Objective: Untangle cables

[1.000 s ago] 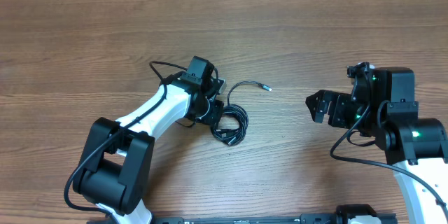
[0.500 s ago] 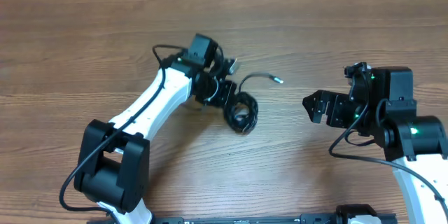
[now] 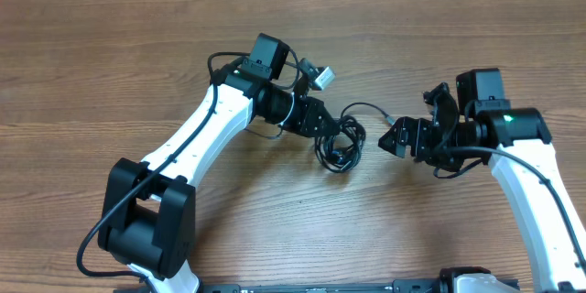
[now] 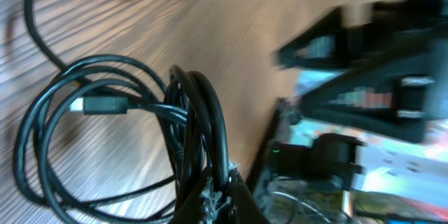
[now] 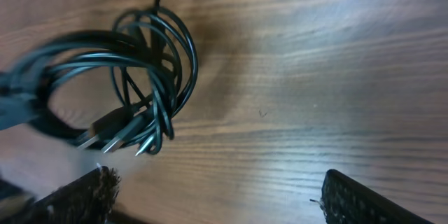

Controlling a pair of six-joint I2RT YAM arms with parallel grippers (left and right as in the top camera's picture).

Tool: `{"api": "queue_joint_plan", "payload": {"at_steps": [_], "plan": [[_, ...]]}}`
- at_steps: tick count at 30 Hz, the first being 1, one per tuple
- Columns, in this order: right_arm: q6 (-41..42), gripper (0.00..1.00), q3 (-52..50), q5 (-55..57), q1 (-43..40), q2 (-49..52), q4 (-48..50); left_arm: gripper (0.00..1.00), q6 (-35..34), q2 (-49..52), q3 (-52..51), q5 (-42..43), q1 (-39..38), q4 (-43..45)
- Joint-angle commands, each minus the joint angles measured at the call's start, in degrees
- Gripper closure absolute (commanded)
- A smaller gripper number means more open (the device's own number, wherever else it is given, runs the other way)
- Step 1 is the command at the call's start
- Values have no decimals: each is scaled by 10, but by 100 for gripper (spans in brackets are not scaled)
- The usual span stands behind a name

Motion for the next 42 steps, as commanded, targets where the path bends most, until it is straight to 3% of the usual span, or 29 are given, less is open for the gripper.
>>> {"api": "queue_joint_plan", "payload": {"at_steps": [1, 10, 14, 17, 20, 25, 27, 28, 29, 30, 34, 37, 42], "plan": [[-6, 8, 14, -47, 3, 22, -1, 96, 0, -2, 9, 123, -4, 29], [-4, 13, 14, -61, 43, 44, 6, 96, -67, -2, 9, 162, -4, 85], [40, 30, 14, -21, 53, 45, 19, 96, -75, -2, 9, 209, -4, 98], [119, 44, 12, 73, 54, 45, 28, 96, -75, -2, 9, 242, -4, 103], [155, 46, 3, 109, 54, 45, 50, 96, -75, -2, 9, 265, -4, 103], [155, 50, -12, 72, 54, 45, 74, 96, -74, -2, 9, 266, -4, 102], [155, 63, -17, 66, 54, 45, 77, 96, -74, -2, 9, 252, -4, 101], [155, 72, -19, 66, 54, 45, 77, 96, -74, -2, 9, 245, -4, 100], [155, 89, -19, 70, 54, 45, 76, 96, -74, -2, 9, 242, -4, 100], [155, 95, -19, 71, 54, 45, 76, 96, -74, -2, 9, 240, -4, 100], [165, 96, -19, 87, 54, 45, 76, 96, -74, -2, 9, 231, -3, 94], [183, 96, -19, 124, 54, 45, 62, 96, -64, -2, 9, 158, -3, 58], [194, 96, -19, 219, 54, 45, 16, 96, -64, -2, 9, -164, -3, -66]]}}
